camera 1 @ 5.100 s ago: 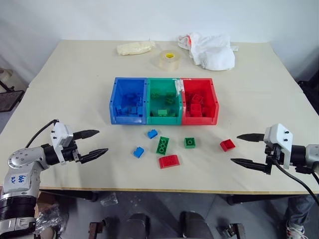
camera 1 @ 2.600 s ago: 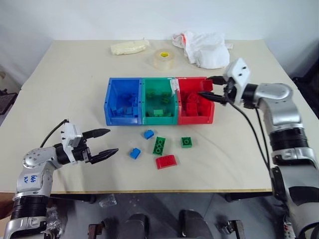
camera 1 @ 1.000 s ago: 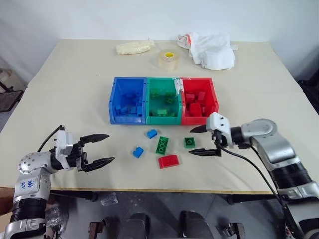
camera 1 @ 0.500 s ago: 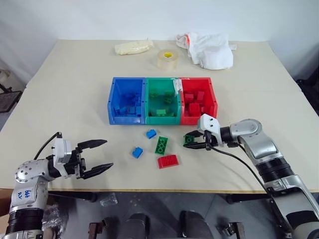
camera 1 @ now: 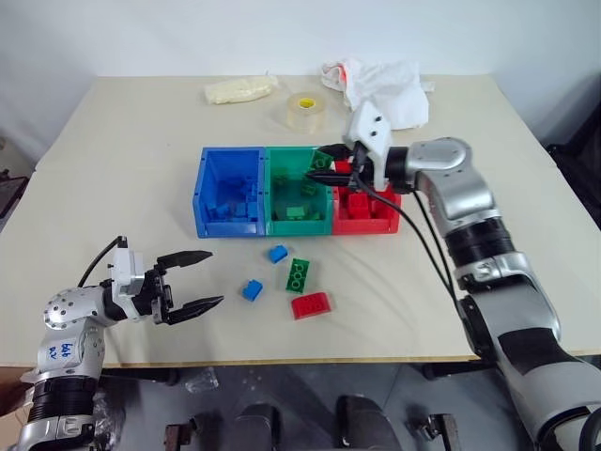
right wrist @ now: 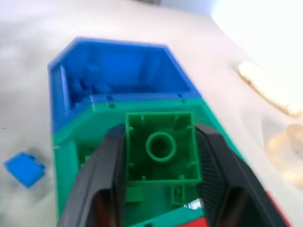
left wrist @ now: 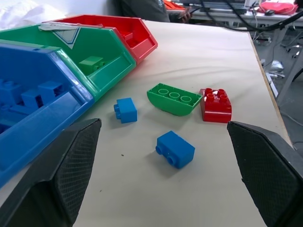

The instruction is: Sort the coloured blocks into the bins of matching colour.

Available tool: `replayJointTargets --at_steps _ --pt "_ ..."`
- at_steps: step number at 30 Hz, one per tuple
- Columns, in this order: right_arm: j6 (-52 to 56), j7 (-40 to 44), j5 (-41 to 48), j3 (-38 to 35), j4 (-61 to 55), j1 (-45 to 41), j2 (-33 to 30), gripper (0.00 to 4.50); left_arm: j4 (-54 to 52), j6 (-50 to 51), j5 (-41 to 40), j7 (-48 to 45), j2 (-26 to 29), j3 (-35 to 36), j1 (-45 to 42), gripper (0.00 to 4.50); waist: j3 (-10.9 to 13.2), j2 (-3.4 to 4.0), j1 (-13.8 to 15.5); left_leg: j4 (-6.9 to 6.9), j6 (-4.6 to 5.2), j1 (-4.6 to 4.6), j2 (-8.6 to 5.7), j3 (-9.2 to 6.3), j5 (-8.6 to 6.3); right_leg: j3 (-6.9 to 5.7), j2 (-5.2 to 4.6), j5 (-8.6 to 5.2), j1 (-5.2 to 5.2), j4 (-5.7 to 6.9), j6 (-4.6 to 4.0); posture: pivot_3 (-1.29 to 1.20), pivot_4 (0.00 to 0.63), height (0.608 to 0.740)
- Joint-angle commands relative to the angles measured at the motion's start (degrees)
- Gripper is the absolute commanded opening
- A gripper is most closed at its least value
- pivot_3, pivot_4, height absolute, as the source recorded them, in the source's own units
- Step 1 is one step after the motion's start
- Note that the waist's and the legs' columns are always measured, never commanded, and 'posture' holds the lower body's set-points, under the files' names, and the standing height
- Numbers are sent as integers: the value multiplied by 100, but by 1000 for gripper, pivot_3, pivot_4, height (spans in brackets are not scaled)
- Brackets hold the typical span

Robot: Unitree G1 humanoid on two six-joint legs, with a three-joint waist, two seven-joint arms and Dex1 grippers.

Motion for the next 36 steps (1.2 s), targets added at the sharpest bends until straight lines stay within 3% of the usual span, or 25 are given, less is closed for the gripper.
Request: replayJointTargets --at_steps 1,5,9,13,19,26,31,36 --pt "-572 -271 -170 -116 744 -406 169 3225 -88 -120 -11 -1 -78 -56 -79 4500 0 0 -25 0 0 0 0 -3 0 -2 0 0 0 1 0 0 150 740" --pt "-920 -133 -216 -178 974 -482 189 4485 -162 -130 -34 6 -127 -105 -40 4500 0 1 -95 -1 0 -1 0 -8 0 -6 0 0 0 3 0 0 150 740" --pt "-880 360 -21 -255 542 -270 19 4485 -167 -133 -53 -13 -130 -130 -15 4500 1 1 -131 -3 0 -1 3 -8 0 -9 1 0 -1 2 0 0 150 740" --pt "-293 1364 550 -357 -1224 734 -574 4485 21 -165 -46 -87 -101 -136 -113 4500 1 1 -48 2 0 -1 1 -20 0 -13 -1 0 4 3 0 0 150 740" --pt "1019 2370 1513 -792 -3814 2830 -2215 4485 392 -200 -19 -242 82 -23 -213 4500 1 1 110 10 2 -11 -8 -14 -1 -16 -11 0 6 -5 0 0 150 740" --pt "1222 2482 1551 -1564 -4422 4844 -3729 4485 632 -253 -29 -358 232 88 -180 4500 1 1 135 13 3 -4 0 6 -1 -11 -9 0 13 -11 0 0 150 740" --pt "1272 2332 1635 -1668 -4696 5146 -3903 4485 665 -262 -35 -371 258 102 -177 4500 1 1 101 11 3 0 4 25 -2 -5 -9 0 12 -13 0 0 150 740" --pt "1650 2069 1623 -1051 -5266 4697 -3475 4485 625 -266 -38 -375 260 107 -203 4500 1 0 120 13 3 1 7 24 -2 -5 -9 0 11 -13 0 0 150 740"
